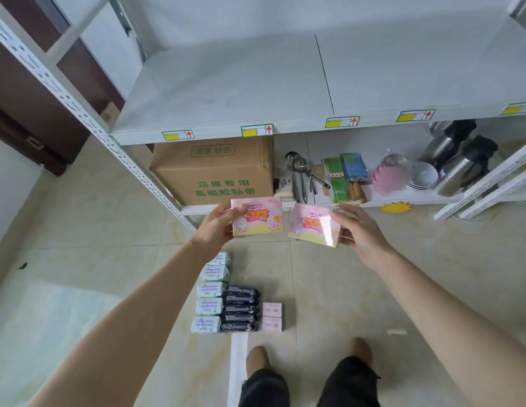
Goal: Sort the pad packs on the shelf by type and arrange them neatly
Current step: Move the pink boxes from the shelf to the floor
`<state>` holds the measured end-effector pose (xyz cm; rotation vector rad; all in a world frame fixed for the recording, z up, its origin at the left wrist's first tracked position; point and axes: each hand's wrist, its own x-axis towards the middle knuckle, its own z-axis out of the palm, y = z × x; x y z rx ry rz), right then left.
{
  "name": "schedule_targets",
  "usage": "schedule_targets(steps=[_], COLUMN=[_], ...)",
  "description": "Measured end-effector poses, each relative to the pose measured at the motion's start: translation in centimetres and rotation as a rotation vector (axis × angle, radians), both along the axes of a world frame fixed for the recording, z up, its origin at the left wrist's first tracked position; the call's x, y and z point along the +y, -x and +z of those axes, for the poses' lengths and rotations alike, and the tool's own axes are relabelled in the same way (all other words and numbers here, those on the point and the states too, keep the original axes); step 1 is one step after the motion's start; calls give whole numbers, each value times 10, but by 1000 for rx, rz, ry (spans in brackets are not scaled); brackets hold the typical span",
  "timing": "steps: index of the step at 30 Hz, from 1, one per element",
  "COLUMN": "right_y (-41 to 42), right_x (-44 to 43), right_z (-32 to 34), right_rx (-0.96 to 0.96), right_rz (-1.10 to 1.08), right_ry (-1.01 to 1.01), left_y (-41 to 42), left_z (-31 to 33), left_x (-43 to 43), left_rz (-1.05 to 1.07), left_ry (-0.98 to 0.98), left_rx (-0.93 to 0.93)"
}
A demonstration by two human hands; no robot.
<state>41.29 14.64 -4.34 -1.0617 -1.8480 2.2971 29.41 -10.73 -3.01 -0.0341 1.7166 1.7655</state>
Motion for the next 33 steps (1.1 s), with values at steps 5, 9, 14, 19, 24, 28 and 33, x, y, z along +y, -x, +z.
schedule_targets(steps=[5,9,14,19,24,28,33], right_y=[6,12,26,45,48,43,43], right_x=[-49,-70,-81,-77,-69,-66,-65], right_z=[-20,-50,-107,-189,-293,-385,-490], right_rx=[-69,-147,-223,-293,-372,-431,-455], right_rz=[-32,-39,-13,21,51,124,180], right_ry=[-5,-42,15,62,85,98,84], left_y=[13,20,29,41,49,49,49], left_z=[-32,-68,-118,-191,-281,-374,-476], left_x=[-57,-73,-73,-67,-57,-58,-55], left_rz=[2,48,109,215,253,237,236], left_ry=[45,44,42,64,100,111,80], left_rx=[-41,-101,-179,-244,-270,-286,-314])
